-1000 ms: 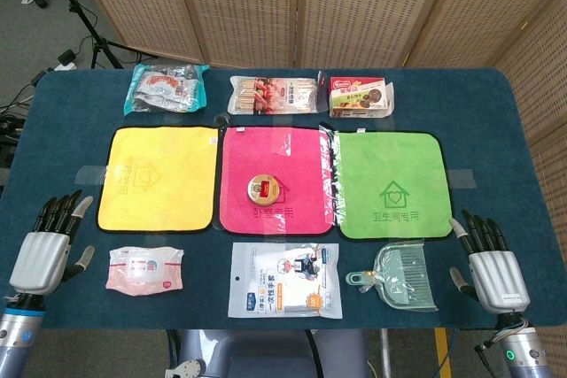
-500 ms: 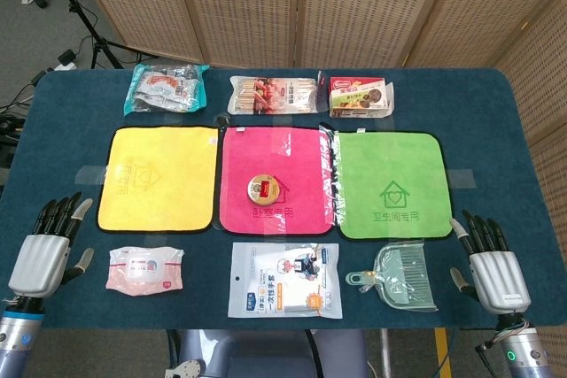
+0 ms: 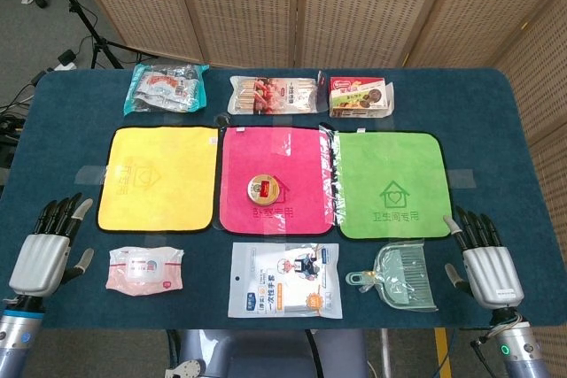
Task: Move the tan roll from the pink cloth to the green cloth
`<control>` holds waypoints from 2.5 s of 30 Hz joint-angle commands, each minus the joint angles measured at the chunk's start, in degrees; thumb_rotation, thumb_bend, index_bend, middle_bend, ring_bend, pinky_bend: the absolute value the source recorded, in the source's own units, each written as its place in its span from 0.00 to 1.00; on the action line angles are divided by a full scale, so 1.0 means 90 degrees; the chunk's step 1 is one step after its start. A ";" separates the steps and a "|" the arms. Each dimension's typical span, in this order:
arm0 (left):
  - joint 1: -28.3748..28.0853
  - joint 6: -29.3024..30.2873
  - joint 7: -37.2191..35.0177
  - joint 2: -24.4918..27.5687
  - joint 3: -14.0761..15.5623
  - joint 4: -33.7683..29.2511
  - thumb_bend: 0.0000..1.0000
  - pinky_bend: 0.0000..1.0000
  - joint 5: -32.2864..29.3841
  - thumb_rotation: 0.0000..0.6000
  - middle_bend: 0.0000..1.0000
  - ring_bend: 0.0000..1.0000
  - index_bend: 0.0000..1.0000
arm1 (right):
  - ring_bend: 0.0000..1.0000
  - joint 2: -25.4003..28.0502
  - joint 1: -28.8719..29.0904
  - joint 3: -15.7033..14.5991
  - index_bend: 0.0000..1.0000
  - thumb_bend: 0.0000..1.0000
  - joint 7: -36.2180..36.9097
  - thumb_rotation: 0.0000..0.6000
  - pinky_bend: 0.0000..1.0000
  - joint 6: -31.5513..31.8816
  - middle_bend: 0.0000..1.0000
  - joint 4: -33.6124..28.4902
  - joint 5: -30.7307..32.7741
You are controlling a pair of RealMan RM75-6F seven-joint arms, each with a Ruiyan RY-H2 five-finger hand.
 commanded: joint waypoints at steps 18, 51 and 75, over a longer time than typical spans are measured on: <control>-0.0185 -0.0402 -0.0163 -0.0223 -0.0151 0.0417 0.36 0.00 -0.0393 1.00 0.00 0.00 0.08 | 0.00 -0.0530 0.2640 0.1541 0.05 0.36 -0.3695 1.00 0.05 -0.2345 0.00 -0.0651 0.1566; -0.0338 -0.0668 -0.0454 -0.0442 -0.0140 0.0846 0.37 0.00 -0.0478 1.00 0.00 0.00 0.08 | 0.00 -0.2147 0.4699 0.1220 0.19 0.41 -0.6579 1.00 0.05 -0.3225 0.00 0.0977 0.1804; -0.0379 -0.0731 -0.0567 -0.0466 -0.0118 0.0924 0.37 0.00 -0.0494 1.00 0.00 0.00 0.08 | 0.00 -0.2886 0.5629 0.1222 0.34 0.41 -0.7050 1.00 0.05 -0.3395 0.07 0.1176 0.2383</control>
